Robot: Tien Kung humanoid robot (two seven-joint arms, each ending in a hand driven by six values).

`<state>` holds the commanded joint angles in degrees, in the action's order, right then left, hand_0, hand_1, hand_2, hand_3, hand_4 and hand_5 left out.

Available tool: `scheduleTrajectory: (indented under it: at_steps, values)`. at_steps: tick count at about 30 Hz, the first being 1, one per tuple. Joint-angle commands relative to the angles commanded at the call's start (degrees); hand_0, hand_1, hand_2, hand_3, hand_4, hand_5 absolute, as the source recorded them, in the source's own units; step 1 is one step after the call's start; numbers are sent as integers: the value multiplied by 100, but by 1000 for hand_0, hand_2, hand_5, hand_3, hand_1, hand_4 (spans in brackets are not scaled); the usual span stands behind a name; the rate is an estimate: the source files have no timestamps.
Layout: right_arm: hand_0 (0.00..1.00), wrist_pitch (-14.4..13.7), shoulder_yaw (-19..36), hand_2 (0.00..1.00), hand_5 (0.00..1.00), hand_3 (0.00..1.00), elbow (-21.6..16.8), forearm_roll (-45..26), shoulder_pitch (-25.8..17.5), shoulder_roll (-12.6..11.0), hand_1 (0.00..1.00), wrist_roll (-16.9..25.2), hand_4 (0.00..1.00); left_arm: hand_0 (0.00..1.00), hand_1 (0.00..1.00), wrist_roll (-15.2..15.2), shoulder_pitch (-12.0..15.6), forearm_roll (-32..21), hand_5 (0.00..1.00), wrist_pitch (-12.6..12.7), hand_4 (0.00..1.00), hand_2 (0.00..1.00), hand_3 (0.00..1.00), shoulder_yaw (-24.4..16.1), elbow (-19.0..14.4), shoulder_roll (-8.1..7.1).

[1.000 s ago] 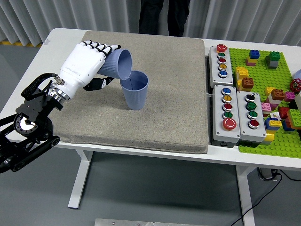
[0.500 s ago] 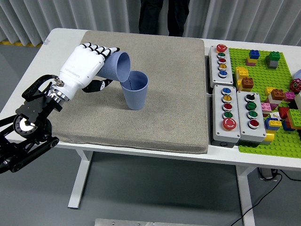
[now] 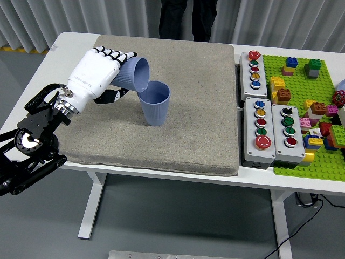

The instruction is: Pick cup pour cup place

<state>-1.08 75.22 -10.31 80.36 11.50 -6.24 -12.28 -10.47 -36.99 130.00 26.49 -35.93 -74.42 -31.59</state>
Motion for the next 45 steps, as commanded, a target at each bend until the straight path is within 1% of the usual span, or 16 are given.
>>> scheduleTrajectory:
  at_steps: [4, 8, 20, 27, 34, 38, 45]
  values:
    - [689, -1, -13, 579, 30, 586, 0, -22, 13, -6, 658, 1, 2, 582, 529, -2, -195, 0, 114, -85, 651, 546, 583, 220, -21, -86]
    - [689, -5, -15, 579, 30, 586, 0, -36, 13, -9, 658, 4, 2, 581, 529, -12, -277, 0, 114, -79, 651, 546, 584, 279, -48, -125]
    - [689, -9, -14, 579, 29, 586, 0, -36, 31, -12, 658, 4, 2, 580, 529, -92, -404, 0, 113, -68, 650, 546, 582, 479, -58, -203]
    - [689, -8, -23, 577, 29, 586, 0, -50, 35, -18, 658, 2, 2, 580, 529, -148, -529, 0, 114, -99, 649, 545, 581, 664, -91, -278]
    - [689, -6, -12, 578, 29, 586, 0, -36, 21, -15, 658, -1, 2, 580, 529, -172, -576, 0, 114, -114, 650, 545, 579, 739, -106, -302]
    - [689, -6, -11, 578, 30, 585, 0, -35, 3, -5, 658, -4, 2, 581, 528, -118, -602, 0, 117, -121, 651, 545, 578, 747, -78, -304]
    - [689, 1, 7, 577, 31, 586, 0, 2, -43, -2, 658, -8, 2, 580, 528, -141, -676, 0, 118, -121, 650, 545, 578, 825, -105, -374]
